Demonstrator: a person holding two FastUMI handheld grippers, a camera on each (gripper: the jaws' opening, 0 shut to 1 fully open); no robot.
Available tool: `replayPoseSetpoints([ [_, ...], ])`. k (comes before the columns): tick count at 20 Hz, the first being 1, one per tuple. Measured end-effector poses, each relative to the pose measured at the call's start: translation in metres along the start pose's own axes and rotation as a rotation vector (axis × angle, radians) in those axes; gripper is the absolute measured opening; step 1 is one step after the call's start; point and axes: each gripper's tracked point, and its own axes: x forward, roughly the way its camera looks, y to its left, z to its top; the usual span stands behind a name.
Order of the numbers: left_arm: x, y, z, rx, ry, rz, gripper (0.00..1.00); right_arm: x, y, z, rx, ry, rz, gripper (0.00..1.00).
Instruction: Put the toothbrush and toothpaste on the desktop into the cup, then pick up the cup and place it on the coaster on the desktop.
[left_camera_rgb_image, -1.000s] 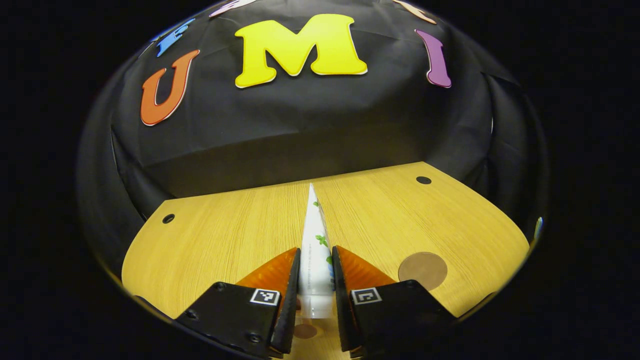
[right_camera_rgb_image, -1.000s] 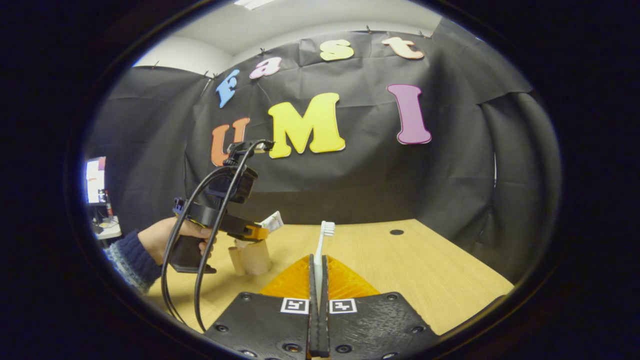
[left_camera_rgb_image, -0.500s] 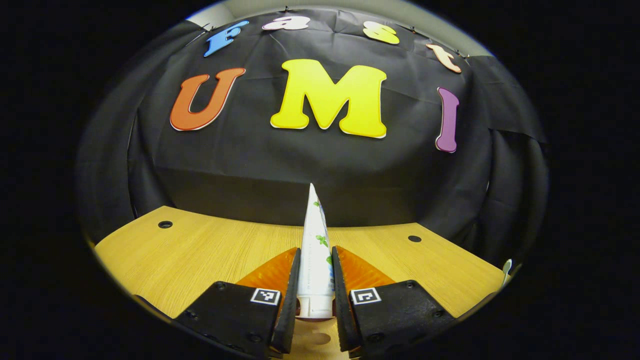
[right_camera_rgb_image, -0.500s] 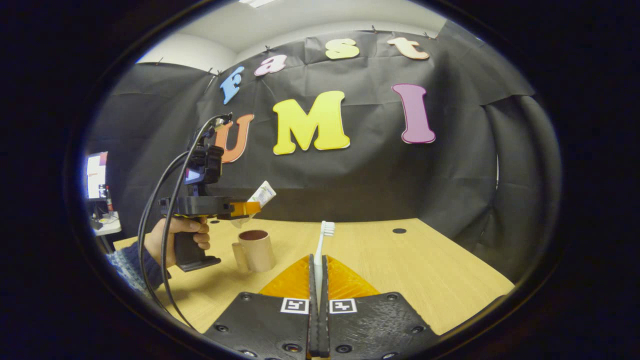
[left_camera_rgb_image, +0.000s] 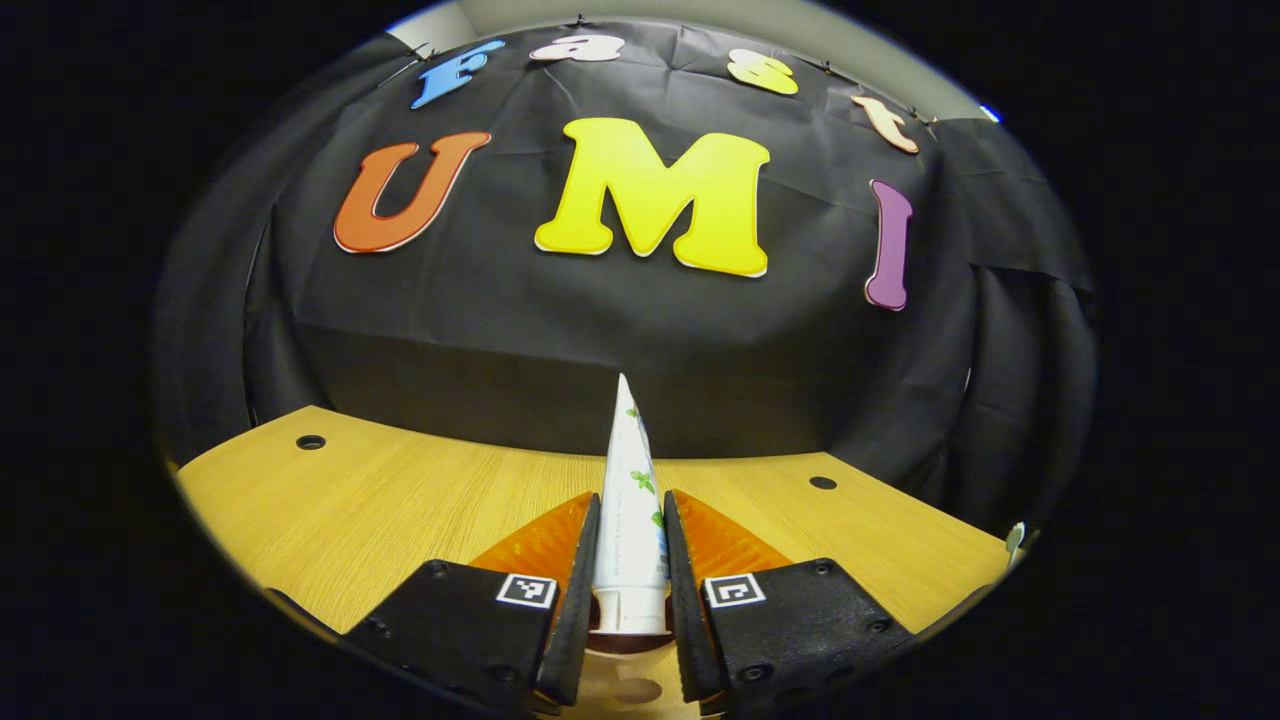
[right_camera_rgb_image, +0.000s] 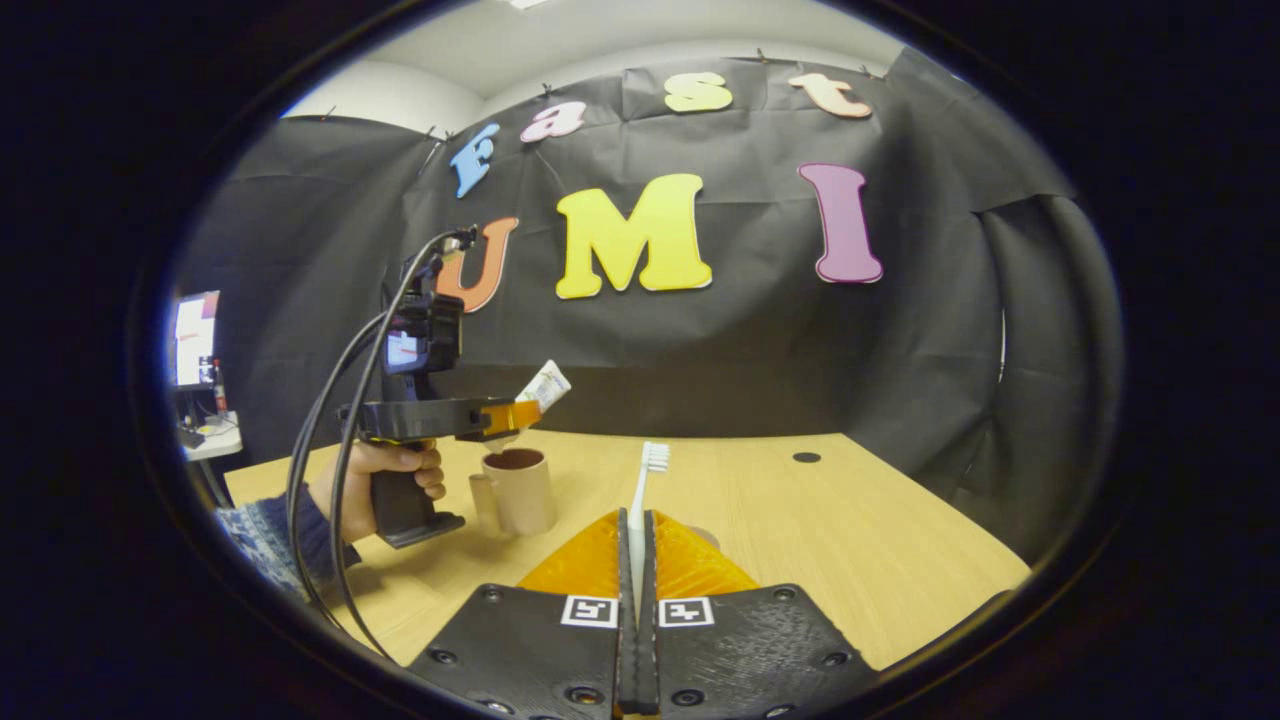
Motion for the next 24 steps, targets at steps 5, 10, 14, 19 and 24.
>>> replayPoseSetpoints([
  [5,0.001,-0.004,0.000,0.014,0.006,-0.020,0.34,-0.001,0.002,-0.002,-0.005,0.004,0.002,0.00],
  [10,0.004,-0.010,-0.015,0.077,0.110,-0.052,0.42,-0.002,0.004,0.000,-0.024,-0.006,0.012,0.00],
  [14,0.012,-0.002,-0.032,0.198,0.296,-0.030,0.58,0.003,0.000,-0.004,0.002,0.006,0.022,0.00],
  [19,0.010,0.012,-0.049,0.314,0.463,0.048,0.37,0.001,-0.002,-0.015,0.057,0.040,0.039,0.00],
  [24,-0.005,-0.010,-0.030,0.223,0.390,-0.019,0.27,-0.002,0.005,-0.018,0.037,0.035,0.073,0.00],
])
